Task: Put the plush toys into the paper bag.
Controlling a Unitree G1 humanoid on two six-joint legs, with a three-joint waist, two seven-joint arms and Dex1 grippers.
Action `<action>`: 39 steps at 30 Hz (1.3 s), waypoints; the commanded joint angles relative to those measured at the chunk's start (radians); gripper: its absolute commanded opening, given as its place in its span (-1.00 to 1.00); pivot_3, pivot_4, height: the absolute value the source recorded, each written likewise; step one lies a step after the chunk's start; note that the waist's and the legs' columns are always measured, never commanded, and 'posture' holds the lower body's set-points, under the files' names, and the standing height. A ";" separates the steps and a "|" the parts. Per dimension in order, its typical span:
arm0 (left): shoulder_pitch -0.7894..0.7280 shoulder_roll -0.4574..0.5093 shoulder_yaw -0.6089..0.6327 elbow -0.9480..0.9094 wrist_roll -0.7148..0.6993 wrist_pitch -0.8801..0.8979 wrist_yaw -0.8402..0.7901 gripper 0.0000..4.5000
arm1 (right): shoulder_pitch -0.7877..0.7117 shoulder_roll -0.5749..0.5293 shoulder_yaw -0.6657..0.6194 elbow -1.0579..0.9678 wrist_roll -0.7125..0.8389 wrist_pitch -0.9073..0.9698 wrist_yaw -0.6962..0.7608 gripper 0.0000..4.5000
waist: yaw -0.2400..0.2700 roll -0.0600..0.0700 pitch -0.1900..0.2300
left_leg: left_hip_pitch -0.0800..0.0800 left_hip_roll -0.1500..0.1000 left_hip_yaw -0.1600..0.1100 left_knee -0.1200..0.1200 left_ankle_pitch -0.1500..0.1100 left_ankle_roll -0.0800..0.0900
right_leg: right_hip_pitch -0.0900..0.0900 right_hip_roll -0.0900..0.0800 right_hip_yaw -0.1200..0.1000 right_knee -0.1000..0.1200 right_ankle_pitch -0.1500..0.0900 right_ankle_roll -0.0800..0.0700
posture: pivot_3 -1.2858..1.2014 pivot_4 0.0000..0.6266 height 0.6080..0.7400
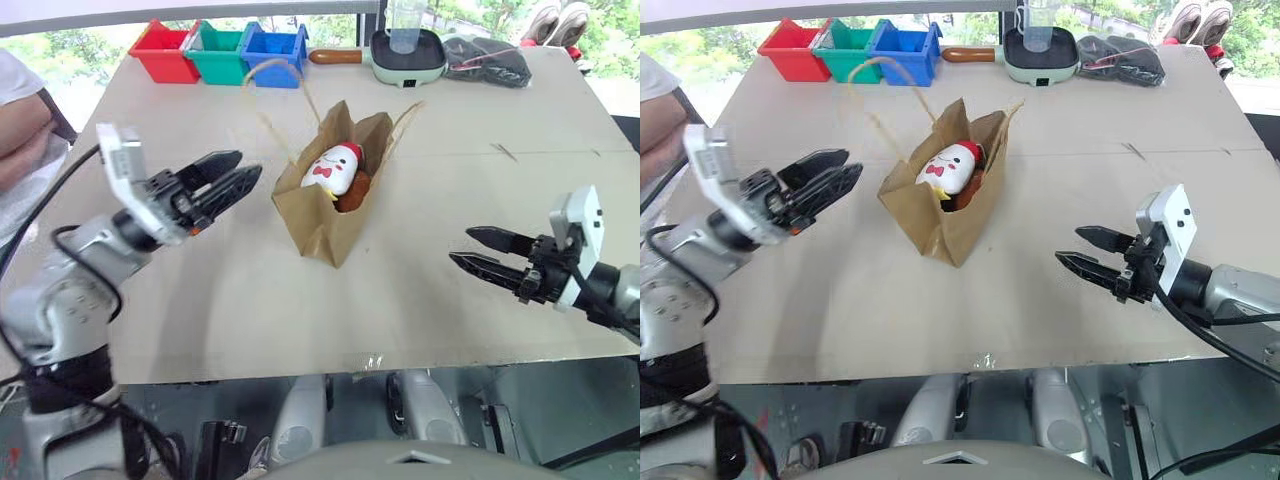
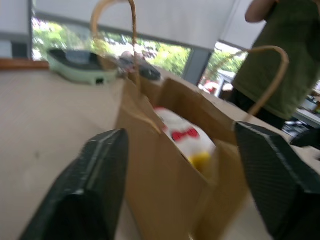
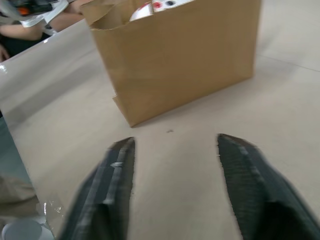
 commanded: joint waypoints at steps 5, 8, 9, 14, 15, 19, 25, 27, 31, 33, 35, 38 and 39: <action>0.176 -0.011 -0.001 -0.194 -0.004 0.002 0.052 1.00 | -0.174 0.133 0.258 0.075 -0.230 -0.103 -0.008 -0.97 | 0.006 0.000 0.000 | 0.000 0.000 0.000 0.000 0.000 0.000 | 0.000 0.000 0.000 0.000 0.000 0.000 | 0.03 -0.52 1.00; 0.186 -0.047 -0.069 -0.225 0.077 -0.038 0.106 1.00 | -0.228 0.194 0.341 0.140 -0.337 -0.136 -0.024 -0.97 | 0.013 0.000 0.000 | 0.001 0.000 0.000 0.000 0.000 0.000 | 0.000 0.000 0.002 -0.001 0.000 0.000 | 0.03 -0.52 1.00; 0.175 -0.078 -0.103 -0.243 0.096 -0.045 0.149 1.00 | -0.251 0.207 0.381 0.163 -0.382 -0.159 -0.009 -0.97 | 0.015 0.000 0.000 | 0.000 -0.001 0.001 0.001 0.000 0.000 | 0.000 0.000 0.001 -0.001 0.000 -0.001 | 0.03 -0.52 1.00; 0.165 -0.198 -0.273 -0.321 0.276 -0.114 0.311 1.00 | -0.379 0.341 0.481 0.275 -0.471 -0.225 0.022 -0.97 | 0.020 0.000 0.000 | 0.000 -0.001 0.000 0.000 0.000 0.000 | 0.000 0.000 0.001 -0.001 0.000 -0.001 | 0.03 -0.52 1.00; 0.168 -0.212 -0.293 -0.327 0.311 -0.131 0.329 1.00 | -0.389 0.358 0.488 0.286 -0.480 -0.232 0.028 -0.97 | 0.018 0.000 0.000 | 0.000 -0.001 0.000 0.000 0.000 0.000 | 0.000 0.000 0.002 -0.001 0.000 -0.001 | 0.03 -0.52 1.00; 0.152 -0.279 -0.370 -0.346 0.394 -0.179 0.393 1.00 | -0.410 0.395 0.496 0.304 -0.507 -0.239 0.048 -0.97 | 0.022 0.000 0.000 | 0.000 -0.002 0.000 0.000 0.000 0.000 | 0.000 0.000 0.001 0.000 0.001 -0.001 | 0.03 -0.52 1.00; 0.152 -0.360 -0.498 -0.319 0.581 -0.285 0.468 1.00 | -0.387 0.402 0.491 0.259 -0.515 -0.220 0.054 -0.97 | 0.021 0.000 0.000 | 0.000 -0.004 0.000 0.000 0.000 0.000 | 0.000 -0.001 0.001 0.000 0.001 -0.001 | 0.03 -0.52 1.00; 0.160 -0.387 -0.524 -0.318 0.595 -0.309 0.464 1.00 | -0.390 0.409 0.490 0.242 -0.512 -0.206 0.047 -0.97 | 0.020 0.000 0.000 | 0.000 -0.003 0.000 0.000 0.000 0.000 | 0.000 -0.001 0.001 0.000 0.001 -0.001 | 0.03 -0.52 1.00; 0.226 -0.390 -0.550 -0.331 0.608 -0.369 0.407 1.00 | -0.400 0.412 0.504 0.224 -0.524 -0.190 0.056 -0.97 | 0.016 0.000 0.000 | 0.000 -0.003 0.000 0.000 0.000 0.000 | 0.000 -0.001 0.001 0.000 0.001 -0.001 | 0.03 -0.52 1.00; 0.242 -0.384 -0.529 -0.324 0.602 -0.387 0.389 1.00 | -0.406 0.417 0.510 0.225 -0.530 -0.187 0.063 -0.97 | 0.017 0.000 0.000 | 0.000 -0.003 0.000 0.000 0.000 0.000 | 0.000 -0.001 0.001 0.000 0.001 -0.001 | 0.03 -0.52 1.00; 0.238 -0.381 -0.520 -0.305 0.610 -0.400 0.381 1.00 | -0.413 0.424 0.515 0.230 -0.535 -0.188 0.070 -0.97 | 0.019 0.000 0.000 | 0.000 -0.003 0.000 0.000 0.000 0.000 | 0.000 -0.001 0.000 0.000 0.000 -0.001 | 0.03 -0.52 1.00; 0.209 -0.395 -0.536 -0.274 0.639 -0.410 0.390 1.00 | -0.423 0.438 0.522 0.240 -0.544 -0.190 0.075 -0.97 | 0.020 0.000 -0.001 | 0.000 -0.003 0.000 0.001 0.000 0.000 | 0.000 0.000 0.000 0.000 0.000 -0.001 | 0.03 -0.52 1.00; 0.196 -0.405 -0.543 -0.265 0.649 -0.407 0.401 1.00 | -0.426 0.442 0.525 0.242 -0.547 -0.191 0.078 -0.97 | 0.020 0.000 -0.001 | 0.000 -0.004 0.000 0.002 0.000 0.000 | 0.000 0.000 0.000 0.000 0.001 -0.001 | 0.03 -0.52 1.00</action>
